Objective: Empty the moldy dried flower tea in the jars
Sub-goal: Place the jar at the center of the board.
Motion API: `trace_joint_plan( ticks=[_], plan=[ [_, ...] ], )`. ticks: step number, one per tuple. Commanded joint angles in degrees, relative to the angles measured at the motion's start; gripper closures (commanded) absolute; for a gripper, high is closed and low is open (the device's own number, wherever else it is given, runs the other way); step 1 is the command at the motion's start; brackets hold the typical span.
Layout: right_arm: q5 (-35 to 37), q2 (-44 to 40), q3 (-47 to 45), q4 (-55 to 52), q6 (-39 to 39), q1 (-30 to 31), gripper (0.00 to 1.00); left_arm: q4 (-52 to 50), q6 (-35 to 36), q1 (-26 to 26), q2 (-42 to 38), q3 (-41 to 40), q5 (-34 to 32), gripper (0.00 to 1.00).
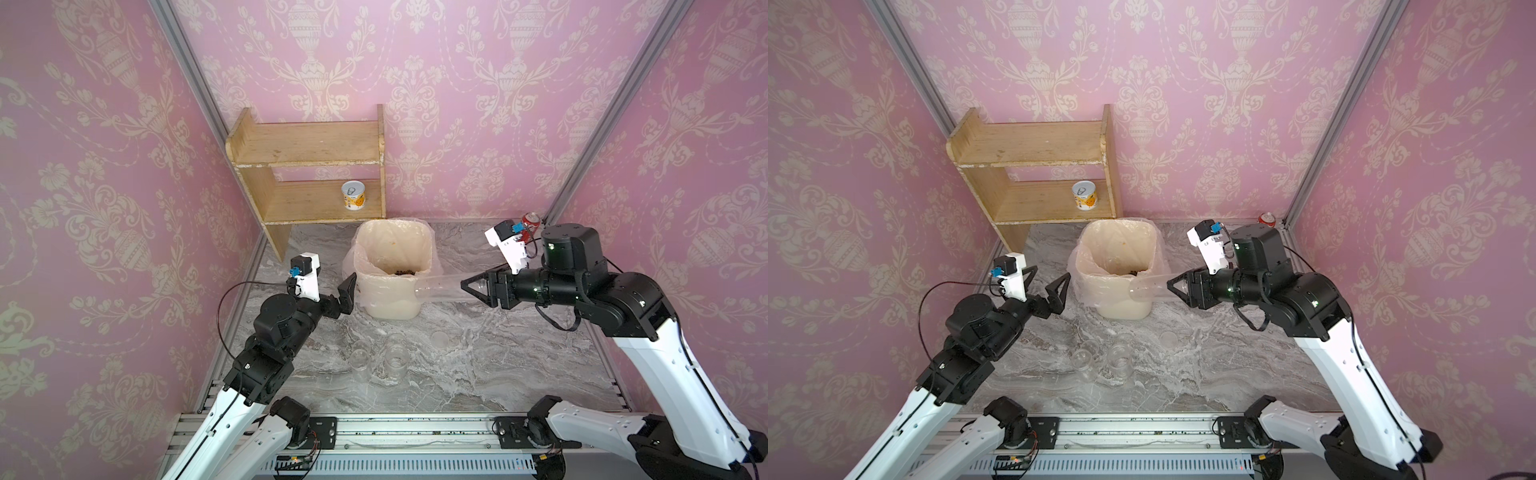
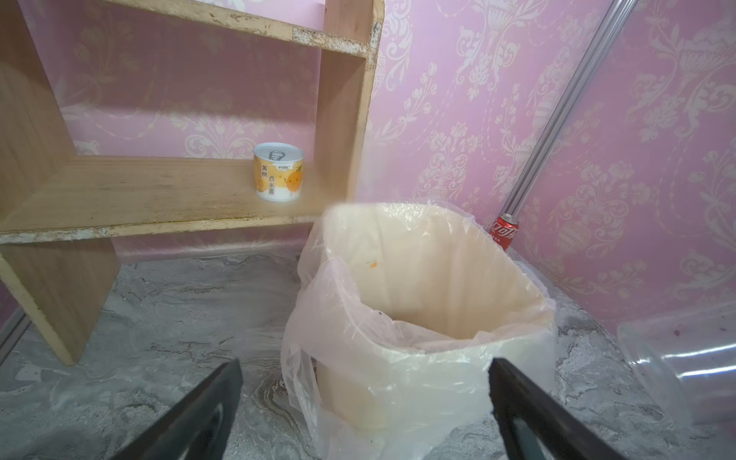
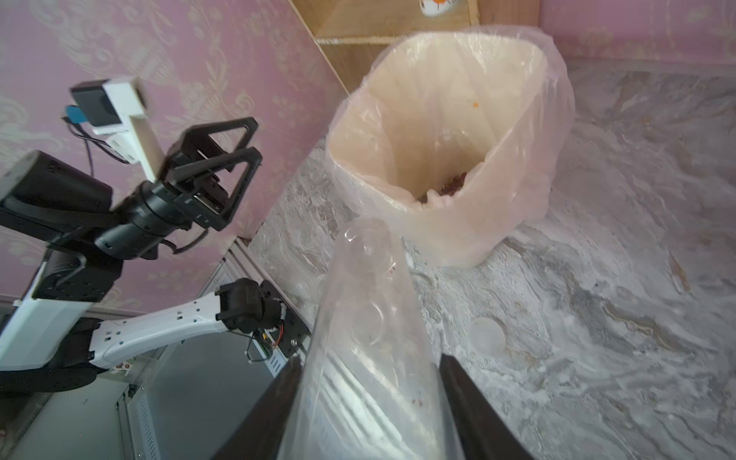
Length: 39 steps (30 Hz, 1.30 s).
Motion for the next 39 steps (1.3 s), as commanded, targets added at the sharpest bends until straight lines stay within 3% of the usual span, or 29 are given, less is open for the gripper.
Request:
trace_joint_plan(
  ticks=[1, 10, 24, 39],
  plan=[
    [3.69, 2.49, -0.46, -8.82, -3.93, 0.18, 0.60, -3.41, 4.28, 0.40, -2.89, -3.18, 1.32, 0.01],
    [10.37, 8.20, -6.95, -11.99, -4.25, 2.60, 0.59, -2.35, 2.97, 0.45, -4.83, -6.90, 0.10, 0.01],
    [16.39, 11.14, -20.03, -6.79, 1.98, 10.93, 0.59, -1.82, 4.98, 0.42, -4.65, -9.34, -2.80, 0.01],
    [20.05, 17.32, -22.62, -1.53, 4.57, 16.01, 0.59, -0.69, 5.43, 0.41, -3.57, -9.91, -2.93, 0.01]
  ],
)
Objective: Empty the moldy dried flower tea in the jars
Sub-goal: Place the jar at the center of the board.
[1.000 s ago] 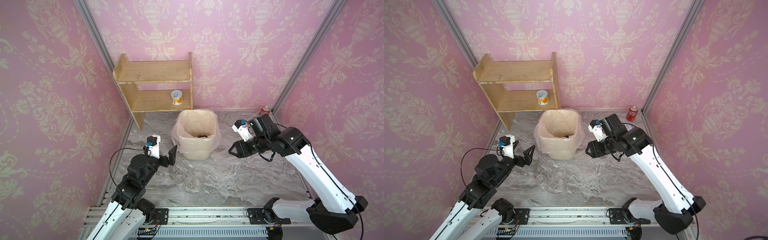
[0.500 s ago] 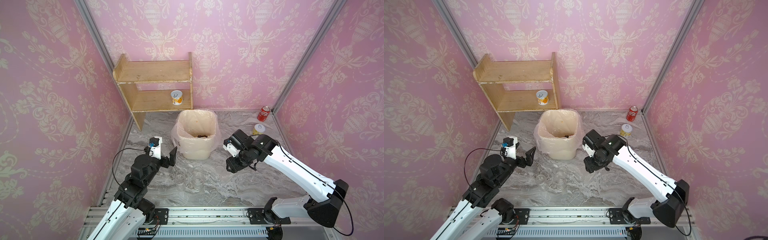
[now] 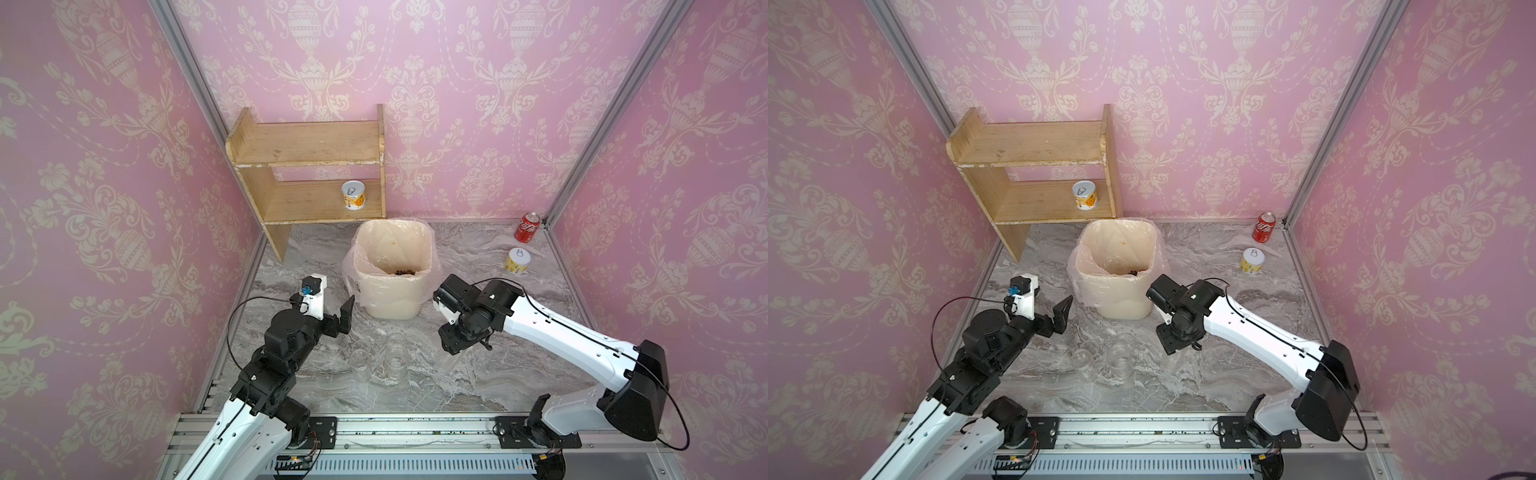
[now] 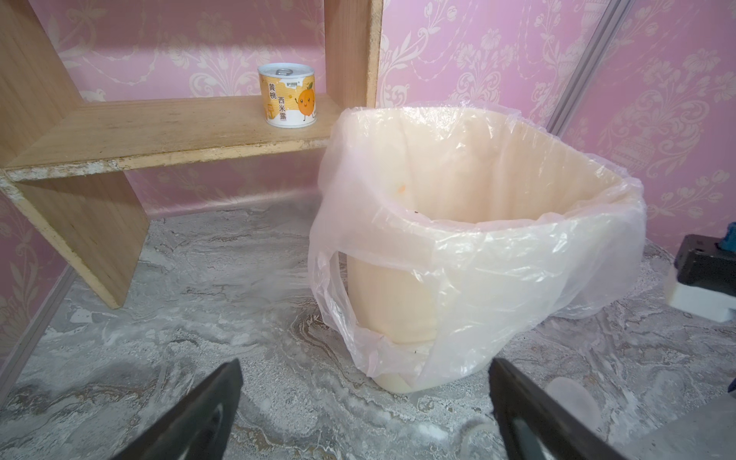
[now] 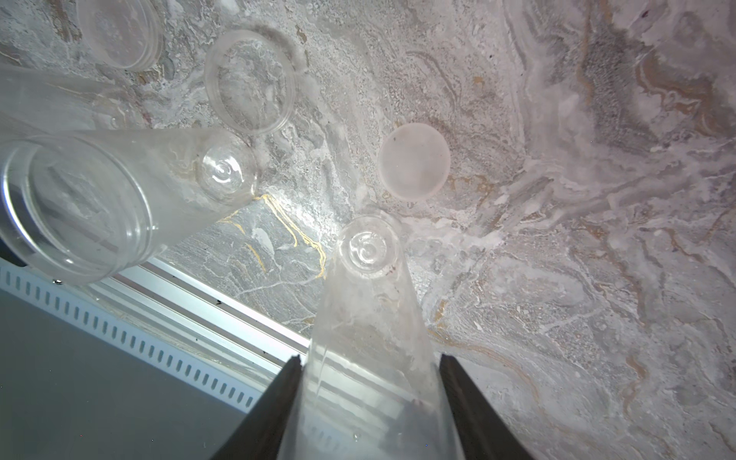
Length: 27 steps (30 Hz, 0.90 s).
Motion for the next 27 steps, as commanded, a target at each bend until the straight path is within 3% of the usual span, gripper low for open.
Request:
trace_joint_plan(
  ticks=[1, 15, 27],
  plan=[
    [2.41, 1.71, 0.39, 0.16, 0.63, 0.71, 0.59, 1.11, 1.08, 0.40, 0.48, -0.53, -1.08, 0.01],
    [6.34, 2.97, 1.08, 1.03, 0.87, 3.55, 0.57, 1.02, 0.40, 0.44, -0.39, -0.99, -1.63, 0.01],
    [6.41, 3.52, 0.85, 0.33, 1.59, 6.09, 0.47, 0.38, -0.39, 0.44, -1.63, -1.35, -2.03, 0.01]
  ],
)
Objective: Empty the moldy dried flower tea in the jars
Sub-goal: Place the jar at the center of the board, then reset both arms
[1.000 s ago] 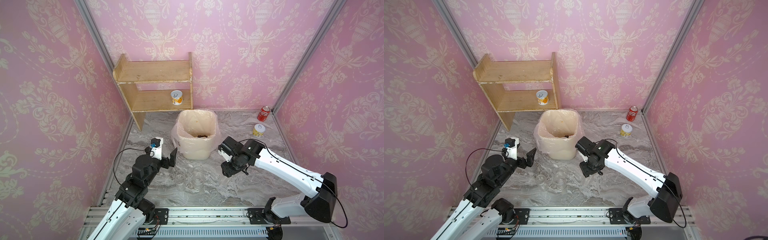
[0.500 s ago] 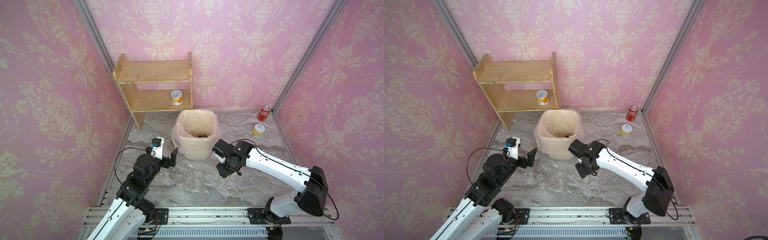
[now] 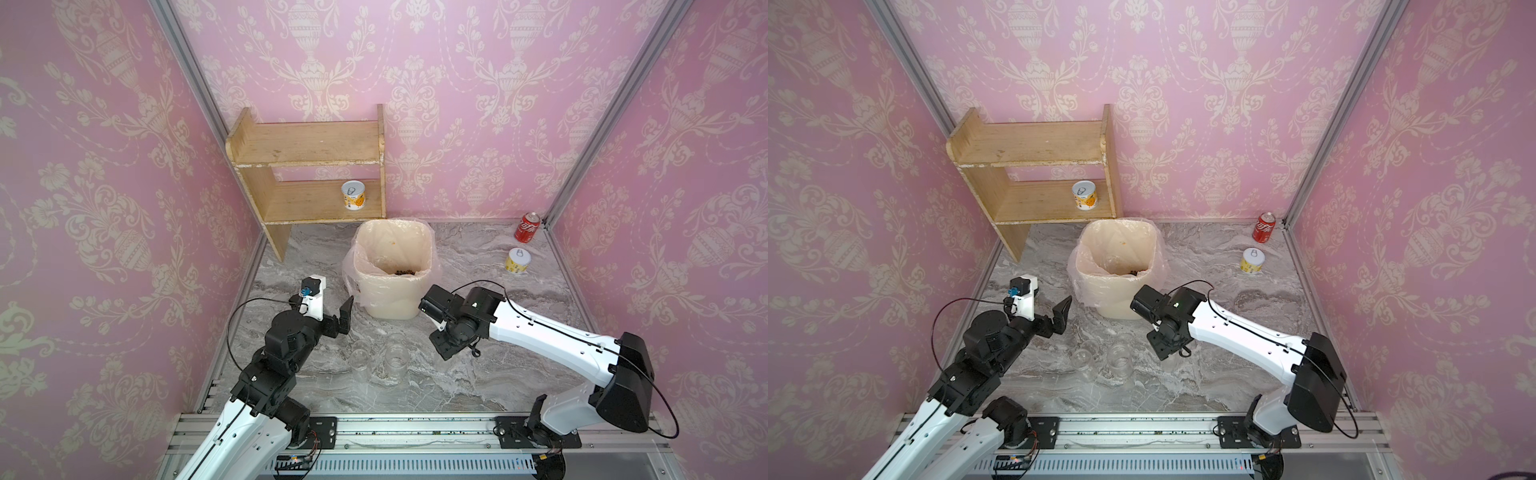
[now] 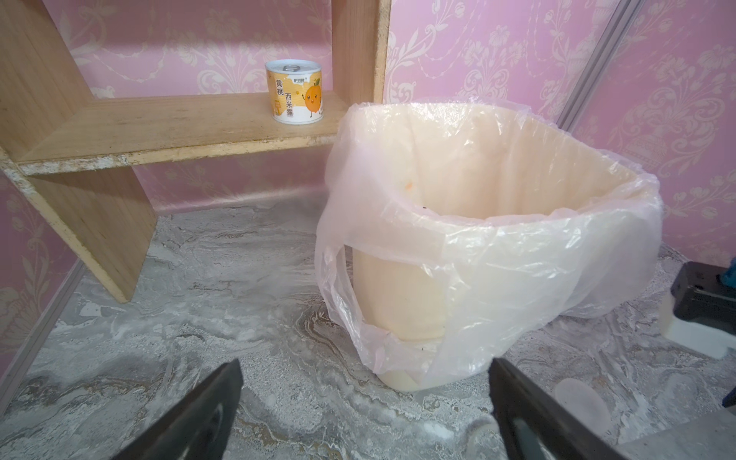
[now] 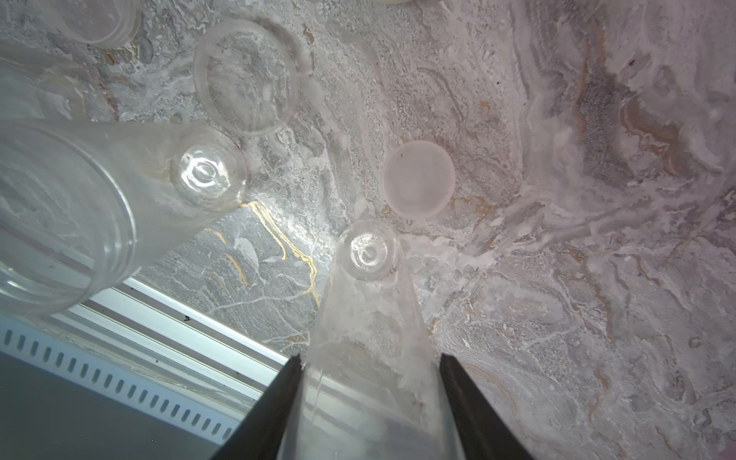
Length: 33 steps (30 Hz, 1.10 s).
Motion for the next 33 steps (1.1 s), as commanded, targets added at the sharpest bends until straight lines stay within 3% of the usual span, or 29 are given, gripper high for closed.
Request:
trace_joint_plan(
  ticks=[1, 13, 23, 27, 33],
  plan=[
    [0.38, 0.63, 0.06, -0.81, 1.31, 0.34, 0.45, 0.21, -0.48, 0.44, -0.71, -0.69, -0.89, 0.01],
    [-0.25, -0.41, 2.31, -1.10, 0.78, 0.40, 0.18, -0.61, -0.74, 0.41, -1.87, -1.21, -1.37, 0.01],
    [1.85, -7.41, 9.59, -1.50, -1.54, 0.26, 0.07, -2.50, 0.13, 0.40, -2.89, -0.61, -4.03, 0.01],
    [2.75, -12.28, 10.37, 1.92, -2.71, -0.98, 0.02, -2.64, -0.22, 0.46, -3.04, -0.02, -8.40, 0.01],
    [7.20, -20.37, 5.99, 11.56, -3.23, -8.17, 0.00, -0.65, 0.40, 0.40, -1.53, -0.56, -21.11, 0.01]
  ],
)
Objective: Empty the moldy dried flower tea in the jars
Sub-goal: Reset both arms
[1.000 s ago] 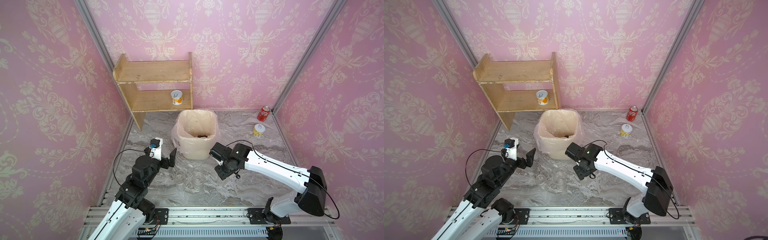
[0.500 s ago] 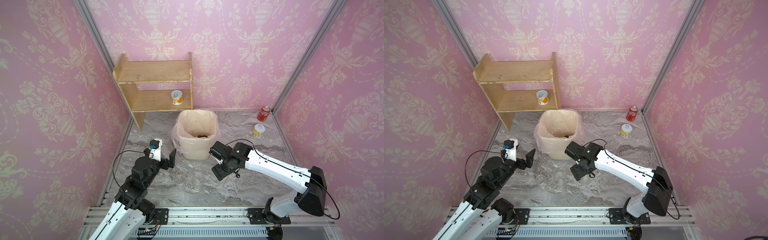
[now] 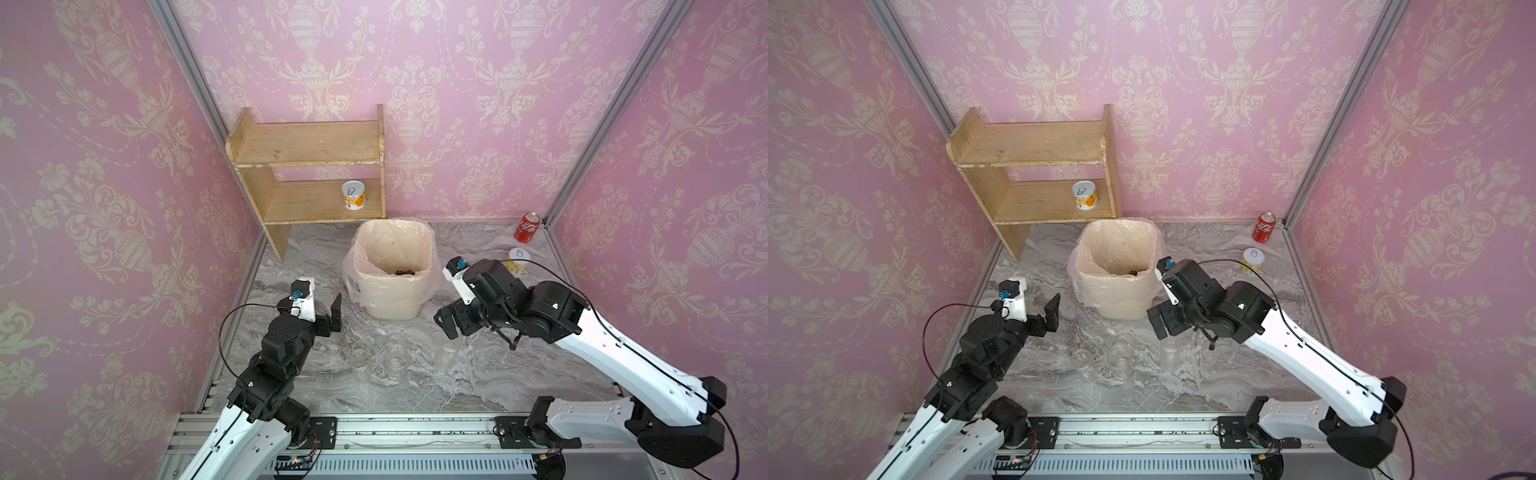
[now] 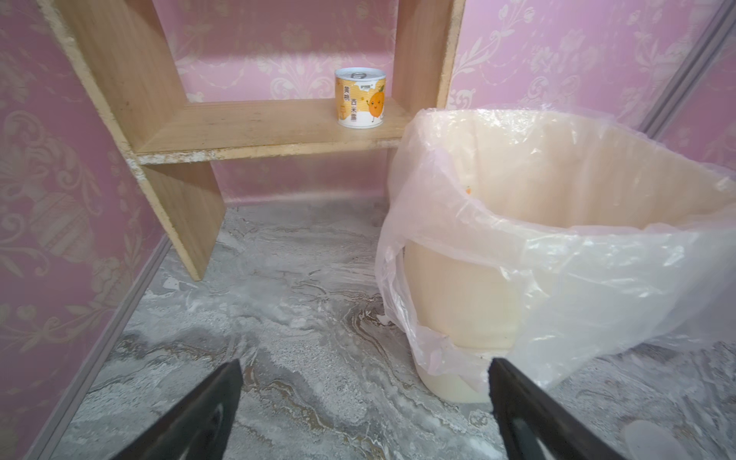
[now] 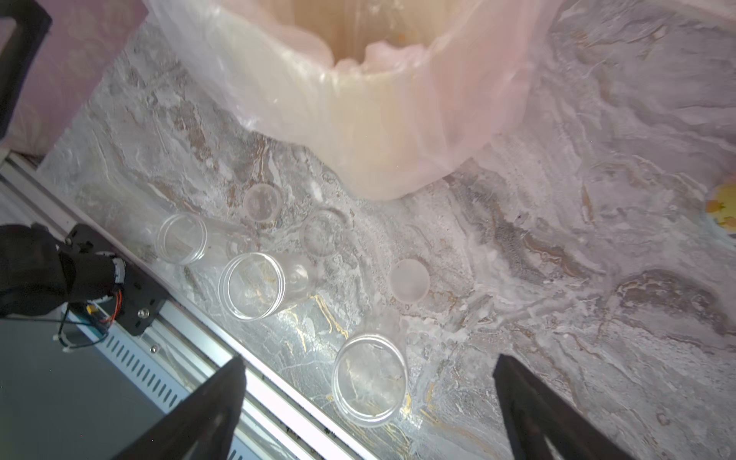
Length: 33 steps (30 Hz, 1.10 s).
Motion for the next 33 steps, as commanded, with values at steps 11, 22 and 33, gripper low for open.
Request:
trace_joint_plan(
  ticks=[11, 22, 33],
  plan=[
    [14.09, -10.55, -24.17, 27.22, -1.17, -26.52, 0.00, 23.81, 5.93, 5.40, 11.90, -7.49, -20.24, 0.01],
    [11.86, -3.90, -41.94, 46.49, 2.53, -46.00, 0.00, 53.29, 10.34, 10.85, 33.84, -16.87, -22.67, 0.01],
    [12.72, 3.56, -54.22, 70.91, -5.49, -47.15, 0.00, 73.34, 9.10, 16.43, 46.79, -23.58, -18.06, 0.01]
  ],
)
